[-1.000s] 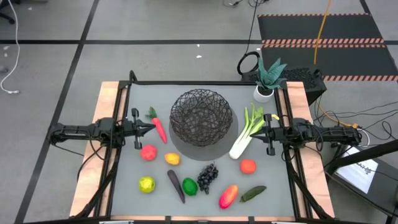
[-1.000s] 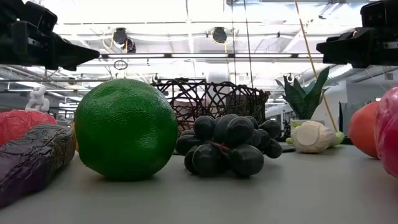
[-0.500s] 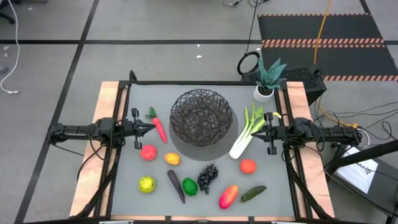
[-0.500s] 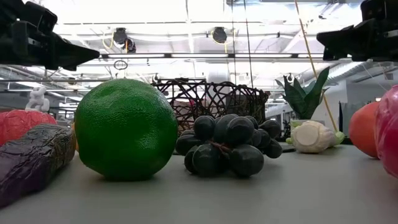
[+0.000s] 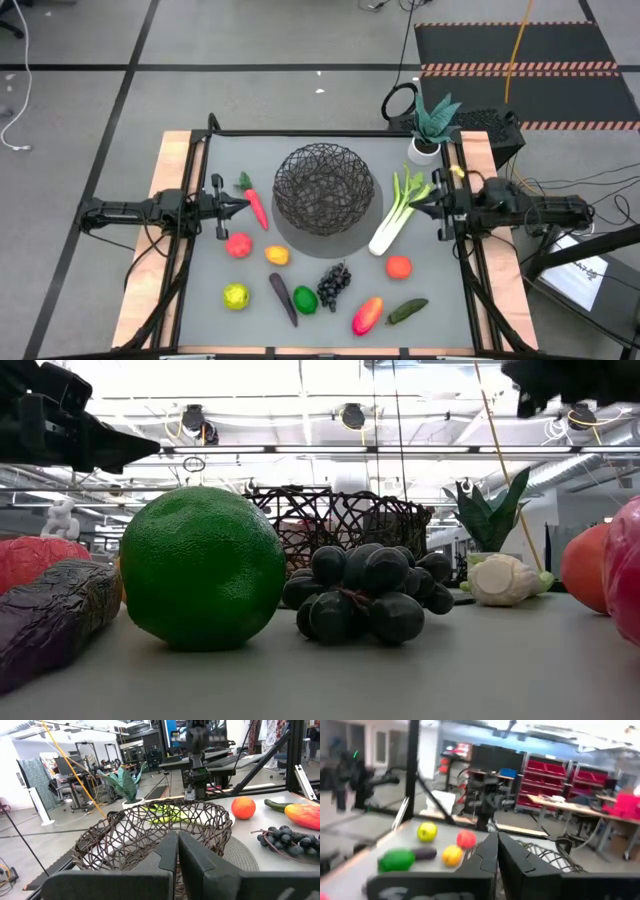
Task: Build produce basket
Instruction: Put the celery into the black woven basket
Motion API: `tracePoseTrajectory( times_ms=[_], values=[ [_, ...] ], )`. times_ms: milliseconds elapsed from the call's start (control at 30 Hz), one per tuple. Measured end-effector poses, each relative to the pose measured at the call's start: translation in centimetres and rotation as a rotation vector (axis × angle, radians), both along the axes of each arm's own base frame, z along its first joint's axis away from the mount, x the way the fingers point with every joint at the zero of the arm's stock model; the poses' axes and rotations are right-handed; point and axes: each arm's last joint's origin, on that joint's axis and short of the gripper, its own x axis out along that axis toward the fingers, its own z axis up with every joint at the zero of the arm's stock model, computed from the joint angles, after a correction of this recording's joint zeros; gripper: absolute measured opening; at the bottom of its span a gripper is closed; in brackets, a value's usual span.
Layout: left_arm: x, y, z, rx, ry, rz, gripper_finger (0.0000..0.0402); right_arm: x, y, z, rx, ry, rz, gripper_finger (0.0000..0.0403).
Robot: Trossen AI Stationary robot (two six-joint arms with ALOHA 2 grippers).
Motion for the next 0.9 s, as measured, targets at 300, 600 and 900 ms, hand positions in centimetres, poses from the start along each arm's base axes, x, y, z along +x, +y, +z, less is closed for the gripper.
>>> tracePoseTrajectory(
  times_ms=[300,600,900],
  values=[
    [0.0,0.0,0.0,0.000,0.000,0.000,0.0019,1.3,-0.1,6.2,0.147,0.185,-0.044,0.0004],
    [0.0,0.0,0.1,0.000,-0.007,0.000,0.0019,2.5,-0.1,9.7,0.216,0.298,-0.061,0.0004],
    [0.0,0.0,0.1,-0.003,-0.007,0.000,0.0019,3.0,-0.1,10.3,0.246,0.311,-0.066,0.0004]
  ],
)
